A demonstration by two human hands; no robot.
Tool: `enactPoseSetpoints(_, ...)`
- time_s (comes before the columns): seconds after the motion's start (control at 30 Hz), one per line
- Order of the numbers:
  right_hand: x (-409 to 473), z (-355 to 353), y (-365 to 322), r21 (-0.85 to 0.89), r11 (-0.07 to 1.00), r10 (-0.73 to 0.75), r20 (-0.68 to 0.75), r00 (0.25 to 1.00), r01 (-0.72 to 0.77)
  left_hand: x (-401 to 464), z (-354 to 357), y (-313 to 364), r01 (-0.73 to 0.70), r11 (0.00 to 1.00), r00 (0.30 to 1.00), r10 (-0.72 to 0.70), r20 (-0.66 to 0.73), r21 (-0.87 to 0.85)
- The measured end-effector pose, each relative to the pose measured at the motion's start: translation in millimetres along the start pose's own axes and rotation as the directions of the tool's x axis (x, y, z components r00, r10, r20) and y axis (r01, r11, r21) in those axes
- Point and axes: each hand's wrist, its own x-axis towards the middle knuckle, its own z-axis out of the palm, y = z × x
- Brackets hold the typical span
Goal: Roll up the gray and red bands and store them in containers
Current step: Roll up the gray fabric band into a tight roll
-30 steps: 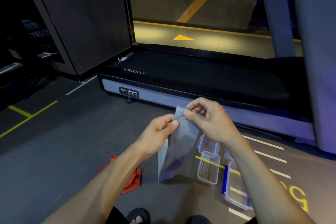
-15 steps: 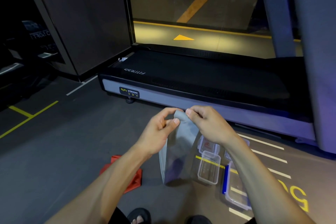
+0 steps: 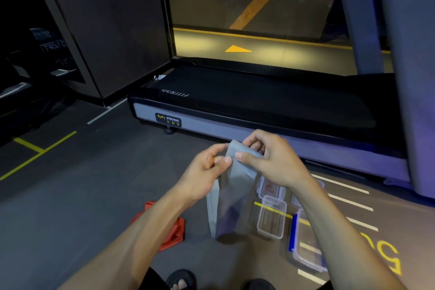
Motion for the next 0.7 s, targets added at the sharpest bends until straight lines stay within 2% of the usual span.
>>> enactPoseSetpoints(0.17,0.4,-3.1,1.3,0.006,1.000,-0.002,0.019,1.000,0.002,3.1,0.7,-0.3,-0.012,0.999,0.999,0.014,-0.048,0.033)
enactPoseSetpoints(0.33,-0.1,-0.8,-0.4,0.029,1.000,-0.012,0.097,0.995,0.010,3.1,0.1,1.0,-0.049,0.995,0.998,0.051,-0.029,0.087)
enactPoseSetpoints(0.53,-0.1,3.6,0.5,-0.088,0.996,-0.004,0.154,0.988,0.018,2.7,-1.0,-0.6,-0.033,0.997,0.995,0.041,-0.096,0.076)
enactPoseSetpoints(0.7,0.1,7.3,0.4,-0.032,0.999,-0.029,0.106,0.994,0.033,3.0,-2.7,-2.6,-0.021,0.998,0.993,0.027,-0.112,0.055)
